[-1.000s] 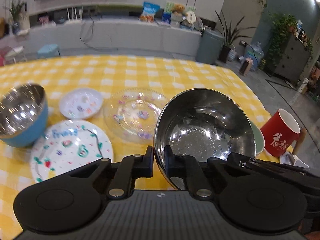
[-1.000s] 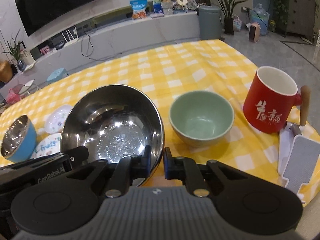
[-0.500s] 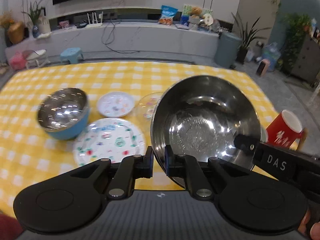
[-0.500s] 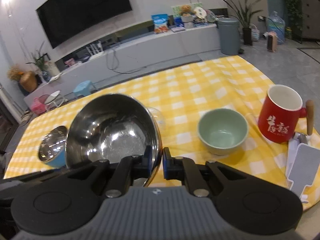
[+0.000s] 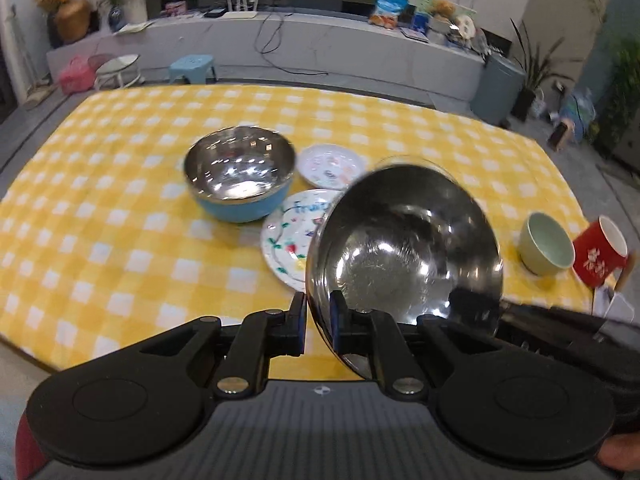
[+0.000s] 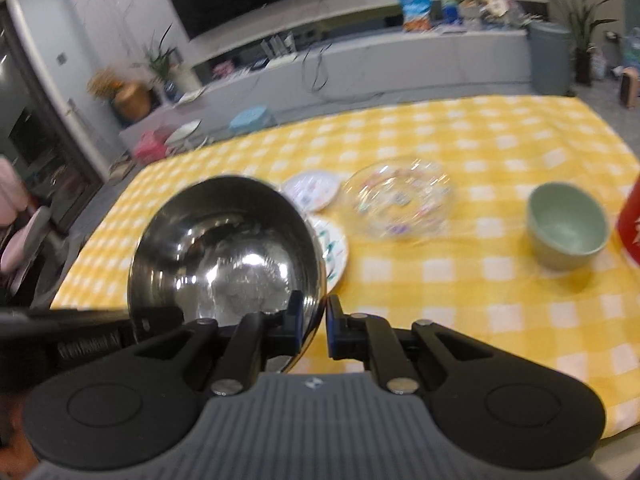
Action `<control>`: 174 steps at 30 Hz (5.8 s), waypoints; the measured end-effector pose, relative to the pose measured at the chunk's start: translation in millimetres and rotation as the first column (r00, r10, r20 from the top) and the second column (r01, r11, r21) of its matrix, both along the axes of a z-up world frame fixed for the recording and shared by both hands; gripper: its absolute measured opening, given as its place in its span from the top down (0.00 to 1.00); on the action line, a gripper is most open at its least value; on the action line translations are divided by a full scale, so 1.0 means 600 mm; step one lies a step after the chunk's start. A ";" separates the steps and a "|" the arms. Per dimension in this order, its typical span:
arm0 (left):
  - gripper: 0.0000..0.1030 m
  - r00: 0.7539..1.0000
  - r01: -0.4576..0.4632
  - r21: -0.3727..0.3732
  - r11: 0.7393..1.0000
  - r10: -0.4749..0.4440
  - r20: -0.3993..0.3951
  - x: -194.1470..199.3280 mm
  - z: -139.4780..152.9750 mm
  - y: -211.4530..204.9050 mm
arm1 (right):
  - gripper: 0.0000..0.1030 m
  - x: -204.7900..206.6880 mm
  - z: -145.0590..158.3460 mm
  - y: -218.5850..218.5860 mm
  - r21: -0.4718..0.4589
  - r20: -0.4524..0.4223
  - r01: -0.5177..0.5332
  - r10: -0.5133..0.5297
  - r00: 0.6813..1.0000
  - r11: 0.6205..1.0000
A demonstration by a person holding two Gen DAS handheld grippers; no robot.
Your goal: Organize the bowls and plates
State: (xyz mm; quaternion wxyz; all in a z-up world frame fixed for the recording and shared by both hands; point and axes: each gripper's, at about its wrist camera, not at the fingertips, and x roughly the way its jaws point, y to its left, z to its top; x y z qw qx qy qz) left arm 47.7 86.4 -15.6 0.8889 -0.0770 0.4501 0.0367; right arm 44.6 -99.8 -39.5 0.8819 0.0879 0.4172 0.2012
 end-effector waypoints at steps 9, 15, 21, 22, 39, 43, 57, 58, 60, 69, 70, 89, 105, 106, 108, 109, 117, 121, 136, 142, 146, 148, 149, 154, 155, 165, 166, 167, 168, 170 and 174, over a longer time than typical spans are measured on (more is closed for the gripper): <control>0.89 0.995 -0.003 -0.036 0.999 0.000 -0.100 -0.003 -0.045 0.050 | 0.89 0.008 -0.040 0.036 0.023 -0.116 -0.059 0.061 0.991 0.998; 0.89 0.988 -0.018 -0.043 0.999 0.011 -0.154 0.005 -0.067 0.066 | 0.88 0.015 -0.066 0.050 0.011 -0.177 -0.080 0.080 0.981 0.997; 0.89 0.978 -0.010 -0.064 0.998 -0.004 -0.209 0.011 -0.088 0.074 | 0.86 0.023 -0.087 0.047 0.033 -0.248 -0.091 0.097 0.964 0.995; 0.89 0.976 -0.009 -0.071 0.997 -0.007 -0.218 0.013 -0.092 0.074 | 0.86 0.025 -0.089 0.045 0.032 -0.256 -0.086 0.092 0.962 0.996; 0.53 0.982 0.051 -0.101 0.994 -0.068 -0.177 0.020 -0.093 0.060 | 0.69 0.035 -0.076 0.018 0.060 -0.262 -0.100 0.112 0.959 0.993; 0.47 0.989 0.051 -0.078 0.996 -0.061 -0.137 0.019 -0.082 0.056 | 0.41 0.036 -0.077 0.021 0.017 -0.229 -0.108 0.109 0.967 0.994; 0.15 0.996 0.040 -0.061 0.997 -0.034 0.086 0.001 -0.040 0.058 | 0.03 0.022 -0.047 0.028 -0.085 -0.018 -0.135 0.134 0.991 0.987; 0.14 0.994 0.029 -0.049 0.998 -0.024 0.102 0.000 -0.036 0.058 | 0.03 0.023 -0.046 0.027 -0.088 -0.009 -0.119 0.119 0.993 0.989; 0.14 0.992 0.003 -0.023 1.000 0.000 0.125 0.001 -0.029 0.057 | 0.03 0.024 -0.043 0.025 -0.089 0.006 -0.090 0.090 0.996 0.992; 0.14 0.981 -0.125 0.110 0.986 0.106 0.163 0.023 0.020 0.076 | 0.03 0.022 0.001 0.001 -0.108 0.045 -0.054 0.060 0.997 0.993; 0.14 0.977 -0.143 0.116 0.983 0.121 0.177 0.023 0.030 0.083 | 0.03 0.024 0.011 -0.002 -0.106 0.046 -0.052 0.057 0.997 0.993; 0.17 0.954 -0.254 -0.254 0.933 0.285 0.095 0.120 -0.008 0.271 | 0.03 0.111 0.156 0.044 0.202 0.038 0.079 -0.088 0.995 0.976; 0.38 0.942 -0.305 -0.413 0.858 0.336 0.001 0.176 -0.114 0.304 | 0.29 0.269 0.011 0.228 -0.030 -0.072 -0.059 0.057 0.996 0.998; 0.44 0.944 -0.300 -0.429 0.852 0.329 -0.008 0.177 -0.116 0.304 | 0.29 0.274 0.002 0.235 -0.040 -0.082 -0.070 0.066 0.994 0.997; 0.49 0.943 -0.301 -0.450 0.841 0.331 -0.013 0.178 -0.120 0.304 | 0.30 0.284 -0.015 0.249 -0.052 -0.117 -0.080 0.073 0.990 0.995; 0.55 0.942 -0.310 -0.444 0.841 0.335 -0.022 0.181 -0.122 0.302 | 0.34 0.286 -0.022 0.254 -0.046 -0.129 -0.074 0.068 0.989 0.996; 0.80 0.927 -0.368 -0.385 0.846 0.366 -0.082 0.192 -0.140 0.301 | 0.64 0.304 -0.077 0.266 -0.015 -0.229 -0.082 0.076 0.970 0.997; 0.83 0.929 -0.367 -0.375 0.851 0.358 -0.097 0.193 -0.142 0.304 | 0.75 0.309 -0.096 0.263 0.026 -0.264 -0.096 0.100 0.959 0.995; 0.91 0.928 -0.350 -0.372 0.859 0.372 -0.016 0.174 -0.112 0.305 | 0.78 0.289 -0.067 0.235 0.138 -0.291 -0.071 0.109 0.951 0.988; 0.93 0.952 -0.267 -0.363 0.893 0.302 0.042 0.160 -0.073 0.288 | 0.78 0.252 -0.016 0.206 0.155 -0.233 -0.051 0.087 0.969 0.987; 0.93 0.976 -0.166 -0.339 0.926 0.203 0.077 0.149 -0.048 0.262 | 0.78 0.216 0.023 0.184 0.118 -0.166 -0.052 0.071 0.984 0.992; 0.93 0.981 -0.123 -0.337 0.933 0.167 0.103 0.141 -0.036 0.248 | 0.78 0.197 0.042 0.171 0.098 -0.139 -0.048 0.061 0.988 0.994; 0.93 0.982 -0.104 -0.338 0.935 0.150 0.113 0.137 -0.031 0.242 | 0.78 0.186 0.050 0.163 0.091 -0.128 -0.041 0.053 0.990 0.995; 0.91 0.993 -0.042 -0.314 0.949 0.074 0.093 0.118 -0.010 0.211 | 0.78 0.143 0.074 0.120 0.094 -0.101 -0.001 0.010 0.995 0.996; 0.91 0.993 -0.030 -0.299 0.954 0.062 0.097 0.111 -0.006 0.204 | 0.78 0.136 0.076 0.113 0.098 -0.100 0.006 0.004 0.995 0.995; 0.90 0.991 0.063 -0.159 0.985 -0.044 0.123 0.075 0.026 0.143 | 0.80 0.073 0.086 0.061 0.132 -0.096 0.066 -0.053 0.994 0.989; 0.90 0.991 0.073 -0.155 0.985 -0.054 0.120 0.072 0.027 0.138 | 0.80 0.072 0.087 0.059 0.138 -0.096 0.076 -0.063 0.993 0.988; 0.90 0.991 0.079 -0.148 0.986 -0.062 0.117 0.070 0.027 0.133 | 0.81 0.069 0.086 0.053 0.143 -0.098 0.086 -0.072 0.993 0.986; 0.90 0.991 0.086 -0.137 0.987 -0.071 0.113 0.068 0.027 0.128 | 0.81 0.065 0.084 0.048 0.148 -0.101 0.093 -0.078 0.992 0.985; 0.89 0.991 0.098 -0.116 0.988 -0.086 0.107 0.060 0.028 0.118 | 0.81 0.054 0.081 0.042 0.153 -0.104 0.101 -0.085 0.991 0.983; 0.90 0.990 0.123 -0.113 0.986 -0.114 0.084 0.048 0.030 0.109 | 0.81 0.026 0.074 0.029 0.157 -0.099 0.108 -0.093 0.991 0.982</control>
